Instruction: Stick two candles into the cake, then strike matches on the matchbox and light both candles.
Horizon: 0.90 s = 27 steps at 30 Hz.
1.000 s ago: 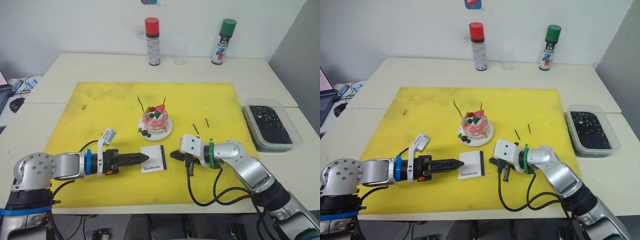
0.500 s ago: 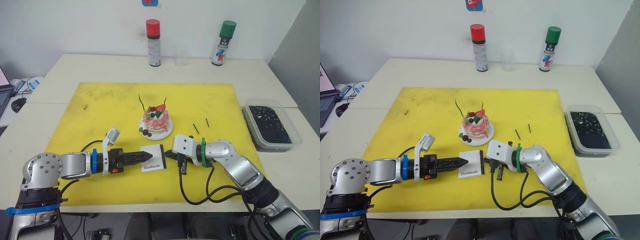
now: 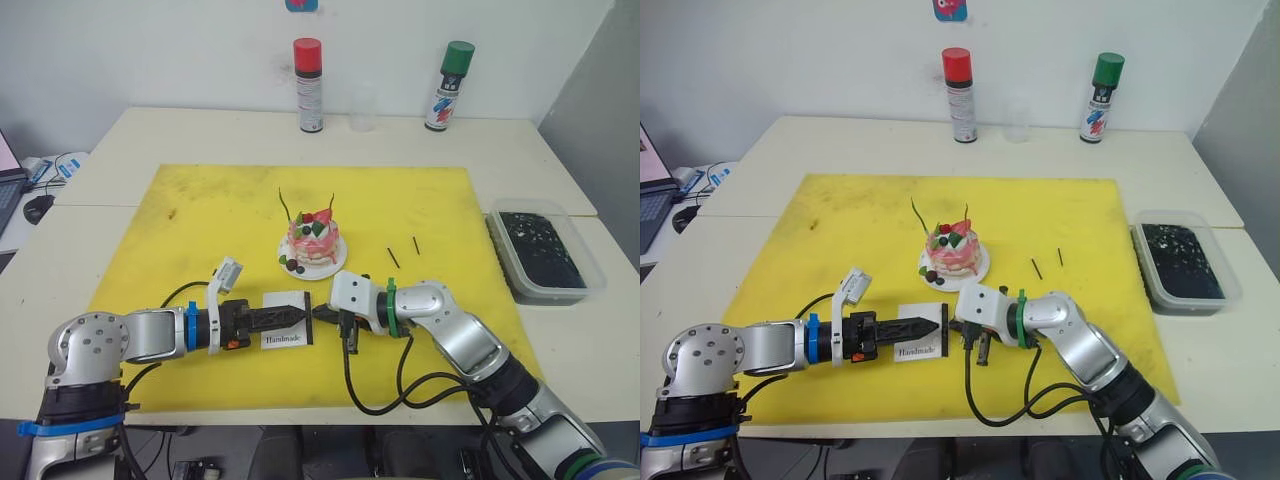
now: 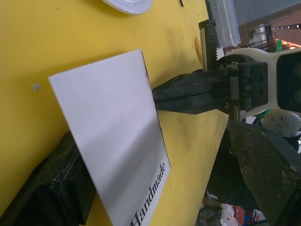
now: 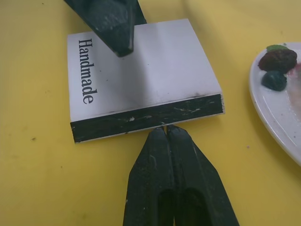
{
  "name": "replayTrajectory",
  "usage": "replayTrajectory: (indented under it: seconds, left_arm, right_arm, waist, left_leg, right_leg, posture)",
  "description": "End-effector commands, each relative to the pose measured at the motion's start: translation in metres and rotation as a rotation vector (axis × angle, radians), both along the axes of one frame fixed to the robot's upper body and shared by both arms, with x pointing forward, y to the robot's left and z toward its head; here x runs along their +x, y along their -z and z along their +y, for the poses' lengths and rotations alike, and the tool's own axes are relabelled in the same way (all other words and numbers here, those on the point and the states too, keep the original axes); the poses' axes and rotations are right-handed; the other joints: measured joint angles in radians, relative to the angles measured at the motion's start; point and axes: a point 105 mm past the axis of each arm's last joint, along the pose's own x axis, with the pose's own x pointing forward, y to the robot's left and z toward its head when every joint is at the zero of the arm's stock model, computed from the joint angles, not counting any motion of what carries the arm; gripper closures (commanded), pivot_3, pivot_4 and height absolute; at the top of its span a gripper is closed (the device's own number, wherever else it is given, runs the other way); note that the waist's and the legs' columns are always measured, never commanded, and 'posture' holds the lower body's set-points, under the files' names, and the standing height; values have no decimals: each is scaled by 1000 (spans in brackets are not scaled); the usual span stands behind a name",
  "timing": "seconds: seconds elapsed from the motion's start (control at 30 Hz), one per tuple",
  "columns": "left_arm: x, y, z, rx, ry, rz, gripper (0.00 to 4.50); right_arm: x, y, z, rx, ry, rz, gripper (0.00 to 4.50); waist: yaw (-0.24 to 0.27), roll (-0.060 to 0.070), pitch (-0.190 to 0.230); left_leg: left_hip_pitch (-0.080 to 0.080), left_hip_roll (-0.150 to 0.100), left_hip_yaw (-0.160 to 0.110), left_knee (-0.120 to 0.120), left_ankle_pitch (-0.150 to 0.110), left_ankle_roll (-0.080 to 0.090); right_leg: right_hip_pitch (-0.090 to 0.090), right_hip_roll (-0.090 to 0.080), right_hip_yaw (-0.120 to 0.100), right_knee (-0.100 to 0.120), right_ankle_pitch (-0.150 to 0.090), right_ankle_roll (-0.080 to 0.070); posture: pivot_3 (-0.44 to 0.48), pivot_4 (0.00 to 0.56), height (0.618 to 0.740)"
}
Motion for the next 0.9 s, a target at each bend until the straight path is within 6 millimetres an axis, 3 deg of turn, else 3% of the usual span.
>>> replayTrajectory:
  seconds: [0.03,0.23,0.37,0.57,0.7,0.9]
  left_arm:
    - [-7,14,-5,28,18,44,0]
    - [-7,17,-5,51,15,35,0]
    - [-4,24,-2,106,-6,14,914]
    - [-3,31,2,119,-26,-18,2992]
    - [-2,25,4,85,-38,-39,4356]
    - [-9,-17,-6,-71,51,-91,4475]
  right_arm:
    - [-5,-7,6,17,-36,-11,4483]
    - [-5,-9,6,29,-21,1,4483]
    - [-4,-10,4,38,6,12,4500]
    - [-4,-11,4,42,26,29,4500]
    - [-1,-15,2,61,53,31,4500]
    - [7,-36,-10,129,128,34,4500]
  waist:
    - [1,0,0]
    - [1,0,0]
    - [1,0,0]
    - [1,0,0]
    - [1,0,0]
    - [0,0,0]
  left_leg:
    - [0,0,0,0,0,0]
    - [0,0,0,0,0,0]
    - [0,0,0,0,0,0]
    - [0,0,0,-1,0,0]
    - [-1,0,0,-2,0,0]
    - [-2,1,0,-2,0,0]
  right_leg:
    - [0,0,0,0,0,0]
    - [0,0,0,-1,0,0]
    - [0,0,0,-1,0,0]
    - [0,-1,0,-2,0,0]
    - [0,-1,0,-4,0,0]
    - [-1,0,-1,-4,0,0]
  posture:
    - [0,150,740]
    - [0,150,740]
    - [0,150,740]
    - [0,150,740]
    - [0,150,740]
    - [0,150,740]
